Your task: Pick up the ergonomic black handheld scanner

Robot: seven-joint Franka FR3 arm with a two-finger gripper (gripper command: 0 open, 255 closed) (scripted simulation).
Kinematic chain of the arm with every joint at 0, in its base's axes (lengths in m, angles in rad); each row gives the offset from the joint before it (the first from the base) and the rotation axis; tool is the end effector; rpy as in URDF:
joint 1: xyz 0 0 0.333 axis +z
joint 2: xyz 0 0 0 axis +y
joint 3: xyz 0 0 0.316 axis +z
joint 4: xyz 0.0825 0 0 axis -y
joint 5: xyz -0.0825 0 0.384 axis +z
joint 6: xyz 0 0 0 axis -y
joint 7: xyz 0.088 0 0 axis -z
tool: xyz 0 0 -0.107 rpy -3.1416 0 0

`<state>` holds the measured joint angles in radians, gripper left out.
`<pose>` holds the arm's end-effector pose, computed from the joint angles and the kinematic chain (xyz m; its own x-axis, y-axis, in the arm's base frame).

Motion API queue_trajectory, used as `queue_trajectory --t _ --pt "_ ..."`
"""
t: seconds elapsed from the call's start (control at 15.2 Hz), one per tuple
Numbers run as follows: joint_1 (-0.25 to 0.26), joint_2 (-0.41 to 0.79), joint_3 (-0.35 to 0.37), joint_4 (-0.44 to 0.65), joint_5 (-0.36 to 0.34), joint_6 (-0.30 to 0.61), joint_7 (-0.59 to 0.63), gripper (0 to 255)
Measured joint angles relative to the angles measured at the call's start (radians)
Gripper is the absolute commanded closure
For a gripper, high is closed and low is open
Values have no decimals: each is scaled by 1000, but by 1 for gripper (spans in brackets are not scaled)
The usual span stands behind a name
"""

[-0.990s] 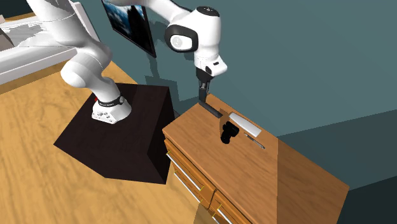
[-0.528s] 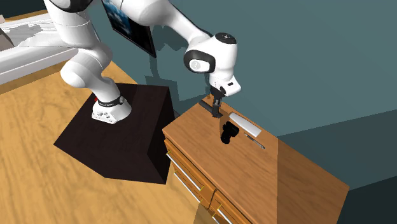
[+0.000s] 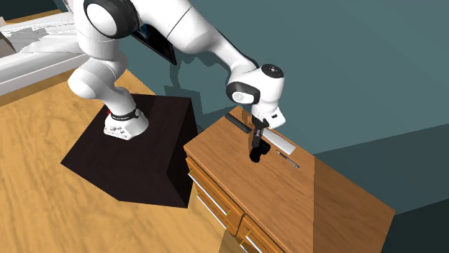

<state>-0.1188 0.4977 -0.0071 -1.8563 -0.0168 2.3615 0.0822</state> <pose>0.6374 -0.0806 0.2525 0.9810 -0.1940 0.0086 -0.1941 -0.9809 0.0146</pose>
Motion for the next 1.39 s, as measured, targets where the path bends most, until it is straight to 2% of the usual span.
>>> queue_trajectory --t 0.46,0.53,1.39 --pt "-3 69 -1 5 1 64 -1 0" --pt "-2 73 -1 6 1 67 -1 255" --pt "-3 54 -1 5 1 50 -2 255"
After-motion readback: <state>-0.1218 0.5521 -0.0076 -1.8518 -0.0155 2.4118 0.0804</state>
